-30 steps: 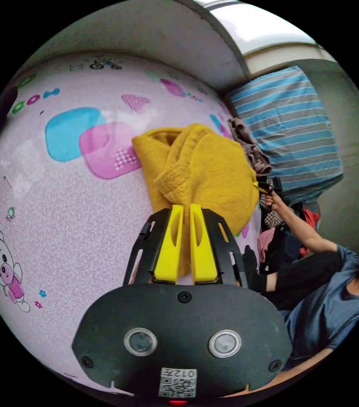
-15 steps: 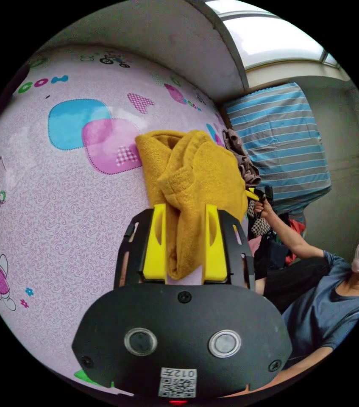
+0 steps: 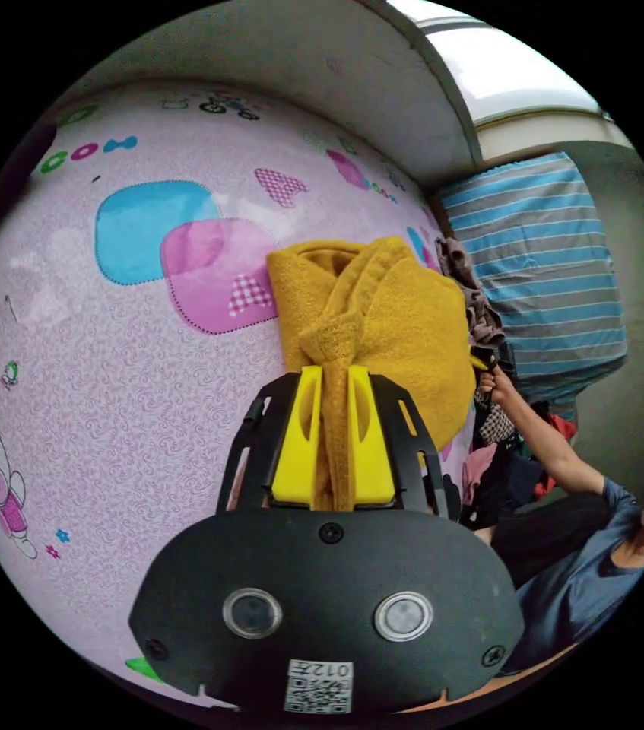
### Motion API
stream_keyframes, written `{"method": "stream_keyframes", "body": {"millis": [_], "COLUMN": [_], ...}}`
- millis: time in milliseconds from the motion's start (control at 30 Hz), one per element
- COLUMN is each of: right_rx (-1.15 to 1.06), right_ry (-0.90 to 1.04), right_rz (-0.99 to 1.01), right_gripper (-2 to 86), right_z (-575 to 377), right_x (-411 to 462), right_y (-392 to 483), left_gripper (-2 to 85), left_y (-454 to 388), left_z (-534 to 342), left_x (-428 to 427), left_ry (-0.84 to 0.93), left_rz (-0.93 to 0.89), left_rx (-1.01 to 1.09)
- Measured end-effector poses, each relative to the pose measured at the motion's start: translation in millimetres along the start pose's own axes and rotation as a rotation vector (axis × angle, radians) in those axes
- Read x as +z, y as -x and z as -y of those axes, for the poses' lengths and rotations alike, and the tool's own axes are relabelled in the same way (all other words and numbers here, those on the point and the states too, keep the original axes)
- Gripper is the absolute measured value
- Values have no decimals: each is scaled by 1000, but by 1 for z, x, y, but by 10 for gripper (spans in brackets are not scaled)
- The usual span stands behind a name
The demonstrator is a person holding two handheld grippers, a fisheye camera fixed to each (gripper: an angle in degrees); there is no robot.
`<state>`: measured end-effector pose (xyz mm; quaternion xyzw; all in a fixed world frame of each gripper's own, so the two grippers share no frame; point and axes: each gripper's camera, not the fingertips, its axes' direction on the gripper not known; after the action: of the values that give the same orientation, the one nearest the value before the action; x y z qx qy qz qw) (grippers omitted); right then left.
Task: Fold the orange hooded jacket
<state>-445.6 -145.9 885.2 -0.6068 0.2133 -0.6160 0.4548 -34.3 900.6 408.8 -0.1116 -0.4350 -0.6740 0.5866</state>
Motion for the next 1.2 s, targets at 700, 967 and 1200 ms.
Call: {"method": "stream_keyframes", "body": {"millis": [700,967,1200], "right_rx": [-200,-142,-193], "right_ry": [230,200,18], "right_rz": [-6,-131,-283], "right_gripper": [46,41,25], "right_z": [-81,-97,-122], "right_x": [-10,14,-5], "right_y": [20,37,85], "left_gripper": [45,30,13], "left_y": [-122,-159,-224], "left_z": [-83,-88,-113], "left_x": [12,21,-38], "left_ry": [205,229,20], "left_rz": [53,49,287], "left_rx": [206,150,132]}}
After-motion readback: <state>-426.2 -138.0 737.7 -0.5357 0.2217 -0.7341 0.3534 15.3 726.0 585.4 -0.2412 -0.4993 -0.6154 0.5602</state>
